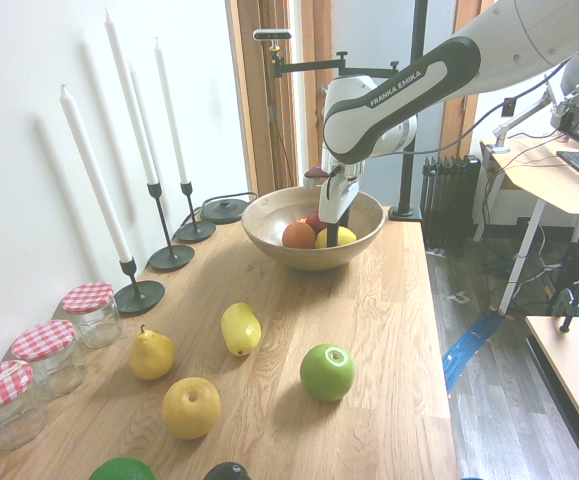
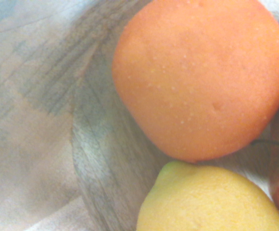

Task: Take yellow lemon out of the basket

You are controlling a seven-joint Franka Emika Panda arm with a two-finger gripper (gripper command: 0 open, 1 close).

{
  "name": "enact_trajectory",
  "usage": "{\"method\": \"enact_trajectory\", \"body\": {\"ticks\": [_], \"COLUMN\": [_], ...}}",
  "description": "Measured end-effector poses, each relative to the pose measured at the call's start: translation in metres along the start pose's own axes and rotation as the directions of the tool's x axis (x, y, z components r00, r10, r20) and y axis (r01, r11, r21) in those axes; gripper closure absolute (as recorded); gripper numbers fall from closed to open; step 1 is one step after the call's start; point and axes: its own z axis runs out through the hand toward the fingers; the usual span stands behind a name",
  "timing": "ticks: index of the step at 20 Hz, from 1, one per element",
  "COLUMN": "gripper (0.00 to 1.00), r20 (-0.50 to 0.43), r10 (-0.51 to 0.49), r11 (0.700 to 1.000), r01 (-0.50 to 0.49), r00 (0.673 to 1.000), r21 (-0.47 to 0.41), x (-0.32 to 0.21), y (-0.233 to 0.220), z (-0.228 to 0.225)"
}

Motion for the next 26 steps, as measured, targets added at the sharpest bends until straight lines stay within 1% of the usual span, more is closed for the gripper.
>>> {"method": "enact_trajectory", "body": {"ticks": [3, 5, 7, 9, 12, 15, 18, 20, 22, 26], "gripper": [1.00, 1.00, 1.00, 1.00, 1.00, 1.00, 1.00, 1.00, 1.00, 1.00], "r20": [-0.003, -0.016, -0.035, -0.056, -0.090, -0.116, -0.113, -0.105, -0.094, -0.066], "r10": [0.003, 0.004, 0.000, -0.008, -0.040, -0.104, -0.173, -0.202, -0.219, -0.231], "r11": [1.000, 1.000, 0.999, 0.998, 0.994, 0.987, 0.978, 0.974, 0.972, 0.972], "r01": [-0.003, -0.003, 0.001, 0.012, 0.049, 0.117, 0.184, 0.210, 0.226, 0.233], "r00": [1.000, 1.000, 0.999, 0.998, 0.995, 0.988, 0.978, 0.974, 0.971, 0.971], "r21": [0.002, 0.014, 0.037, 0.066, 0.101, 0.112, 0.100, 0.080, 0.062, 0.031], "x": [0.000, 0.000, -0.005, -0.018, -0.060, -0.131, -0.210, -0.247, -0.267, -0.275], "y": [0.002, 0.002, -0.001, -0.013, -0.055, -0.118, -0.180, -0.207, -0.223, -0.235], "z": [-0.003, -0.015, -0.039, -0.074, -0.129, -0.162, -0.161, -0.149, -0.135, -0.106]}}
